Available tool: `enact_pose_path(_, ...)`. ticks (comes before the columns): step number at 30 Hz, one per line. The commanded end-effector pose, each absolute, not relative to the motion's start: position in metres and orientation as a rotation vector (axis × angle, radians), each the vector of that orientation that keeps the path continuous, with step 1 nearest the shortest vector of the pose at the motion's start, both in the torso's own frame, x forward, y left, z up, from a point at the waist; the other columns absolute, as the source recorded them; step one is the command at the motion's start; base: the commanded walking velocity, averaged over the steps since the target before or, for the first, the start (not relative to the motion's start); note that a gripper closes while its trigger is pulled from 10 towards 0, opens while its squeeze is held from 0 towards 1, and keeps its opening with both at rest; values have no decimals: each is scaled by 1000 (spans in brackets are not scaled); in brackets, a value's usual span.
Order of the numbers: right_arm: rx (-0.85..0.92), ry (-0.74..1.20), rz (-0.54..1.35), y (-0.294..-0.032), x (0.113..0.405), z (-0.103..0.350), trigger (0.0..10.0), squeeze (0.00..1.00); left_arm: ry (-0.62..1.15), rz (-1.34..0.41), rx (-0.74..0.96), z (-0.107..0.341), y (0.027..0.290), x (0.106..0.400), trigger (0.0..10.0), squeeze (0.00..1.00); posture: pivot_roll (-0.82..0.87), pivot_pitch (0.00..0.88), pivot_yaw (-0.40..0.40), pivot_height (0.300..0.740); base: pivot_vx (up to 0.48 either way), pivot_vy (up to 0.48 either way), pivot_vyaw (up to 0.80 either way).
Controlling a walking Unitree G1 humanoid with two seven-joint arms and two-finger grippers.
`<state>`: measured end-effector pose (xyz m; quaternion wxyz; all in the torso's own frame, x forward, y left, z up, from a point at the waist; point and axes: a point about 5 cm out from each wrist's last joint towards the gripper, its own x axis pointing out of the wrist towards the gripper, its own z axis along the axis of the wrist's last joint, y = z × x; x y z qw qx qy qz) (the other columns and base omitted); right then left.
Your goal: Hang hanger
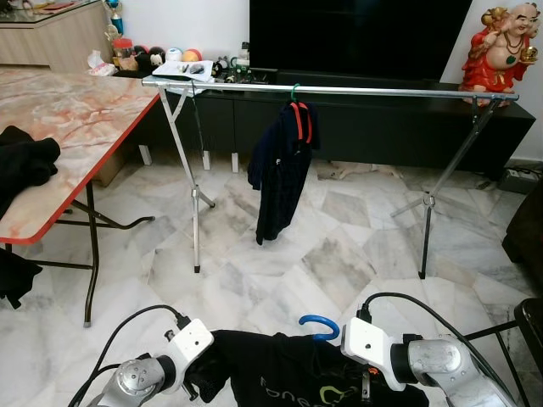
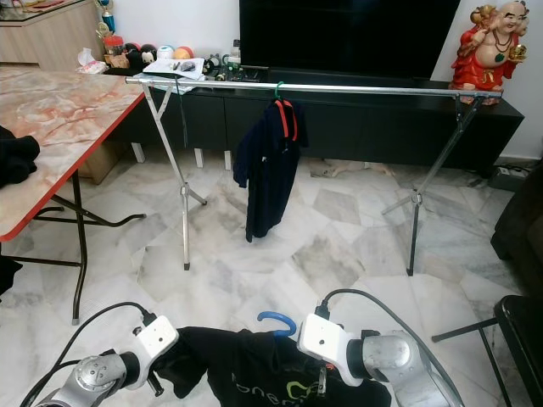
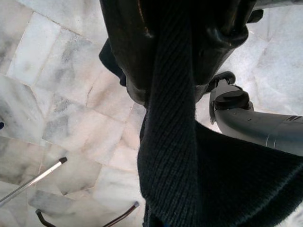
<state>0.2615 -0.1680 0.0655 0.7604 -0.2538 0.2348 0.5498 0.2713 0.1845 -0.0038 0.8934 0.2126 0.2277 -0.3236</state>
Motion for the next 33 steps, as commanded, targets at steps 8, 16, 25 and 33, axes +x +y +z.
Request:
enact_pose_path(8,-602,503,1126,-177,269,70,10000,0,509,-641,445,-7,194,267,0,0,33,64,-15,740,0,0,0)
enact_pose_path(16,-648,549,985,-192,278,66,10000,0,520,-595,454,-9,201,266,0,0,34,64,-15,740,0,0,0)
enact_pose_path(25,-685,619,697,-215,292,61,10000,0,527,-468,512,-7,216,269,0,0,37,67,-17,740,0,0,0)
enact_pose_path(33,-651,601,322,-242,311,69,10000,0,607,-227,567,-10,242,267,0,0,35,69,-20,740,0,0,0)
